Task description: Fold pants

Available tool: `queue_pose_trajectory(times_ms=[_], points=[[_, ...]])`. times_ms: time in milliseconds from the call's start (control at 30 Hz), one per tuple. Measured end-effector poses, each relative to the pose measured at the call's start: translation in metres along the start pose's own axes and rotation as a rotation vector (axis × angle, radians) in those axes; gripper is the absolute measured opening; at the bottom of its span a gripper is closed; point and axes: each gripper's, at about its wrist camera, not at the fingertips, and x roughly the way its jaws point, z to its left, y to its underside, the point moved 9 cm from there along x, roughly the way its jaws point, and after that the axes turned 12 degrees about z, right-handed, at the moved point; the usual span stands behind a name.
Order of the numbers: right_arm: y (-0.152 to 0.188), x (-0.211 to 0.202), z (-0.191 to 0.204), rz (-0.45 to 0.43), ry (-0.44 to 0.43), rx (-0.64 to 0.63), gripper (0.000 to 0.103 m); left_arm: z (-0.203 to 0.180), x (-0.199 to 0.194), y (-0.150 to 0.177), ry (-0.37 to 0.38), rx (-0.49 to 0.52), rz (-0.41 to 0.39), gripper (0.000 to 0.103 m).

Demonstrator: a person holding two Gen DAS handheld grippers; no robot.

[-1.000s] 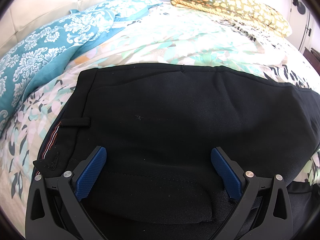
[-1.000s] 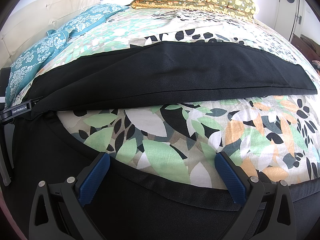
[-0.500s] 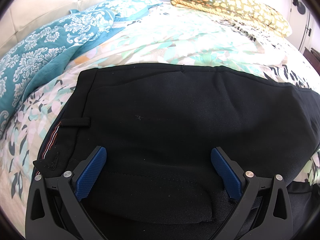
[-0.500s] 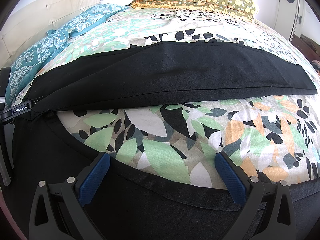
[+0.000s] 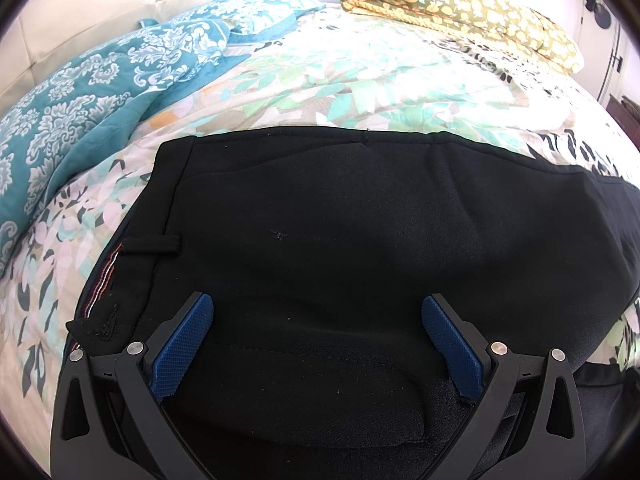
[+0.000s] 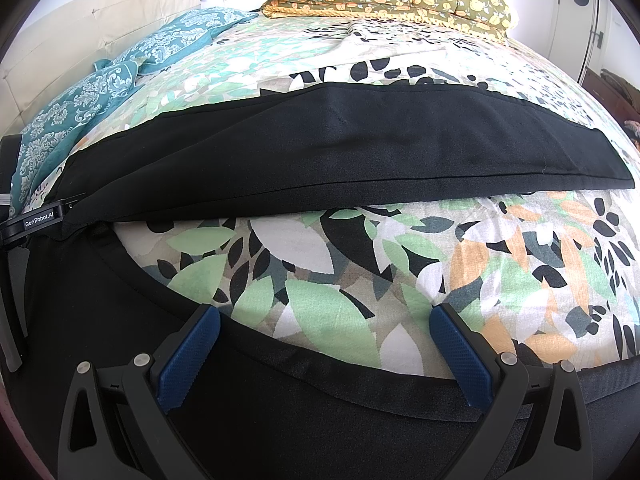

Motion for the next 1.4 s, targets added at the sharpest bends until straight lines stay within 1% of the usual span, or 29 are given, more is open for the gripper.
queue_pose_trajectory(times_ms=[333, 433, 800, 867, 1000, 1033, 1067, 1133, 1167, 1233, 1267, 1333, 1400], points=[[0.000, 0.000, 0.000, 0.000, 0.000, 0.001, 0.103, 0.000, 0.000, 0.000, 0.000, 0.000, 0.000, 0.103], [0.000, 0.000, 0.000, 0.000, 0.000, 0.001, 0.103, 0.000, 0.000, 0.000, -0.004, -0.005, -0.011, 0.103], [-0.001, 0.000, -0.002, -0.010, 0.004, 0.015, 0.103, 0.000, 0.001, -0.002, -0.001, -0.006, -0.004, 0.103], [-0.001, 0.000, -0.003, -0.008, 0.004, 0.015, 0.103, 0.000, 0.001, -0.002, 0.000, -0.006, -0.004, 0.103], [-0.003, 0.001, -0.002, 0.024, -0.005, -0.007, 0.103, -0.001, 0.001, -0.002, -0.002, -0.006, -0.007, 0.103], [-0.003, -0.001, -0.002, 0.032, -0.020, -0.009, 0.103, -0.001, 0.001, -0.002, -0.002, -0.005, -0.007, 0.103], [-0.002, -0.004, -0.004, 0.038, -0.053, -0.005, 0.103, -0.001, 0.001, -0.002, -0.001, -0.006, -0.007, 0.103], [0.003, -0.018, -0.009, 0.042, -0.173, 0.028, 0.103, -0.001, 0.001, -0.001, 0.008, -0.007, -0.004, 0.103], [0.006, -0.028, -0.013, 0.044, -0.254, 0.050, 0.103, -0.001, 0.000, -0.002, 0.015, -0.005, 0.000, 0.103], [0.013, -0.050, -0.034, 0.044, -0.389, 0.084, 0.103, -0.002, -0.005, 0.000, 0.023, 0.006, 0.021, 0.103], [0.017, -0.058, -0.048, 0.054, -0.423, 0.090, 0.103, -0.003, -0.012, 0.003, 0.031, 0.004, 0.029, 0.102], [0.027, -0.070, -0.090, 0.080, -0.435, 0.110, 0.103, -0.010, -0.031, 0.011, 0.070, -0.001, 0.019, 0.102], [0.033, -0.079, -0.136, 0.087, -0.412, 0.136, 0.103, -0.019, -0.056, 0.021, 0.098, -0.004, -0.011, 0.102]])
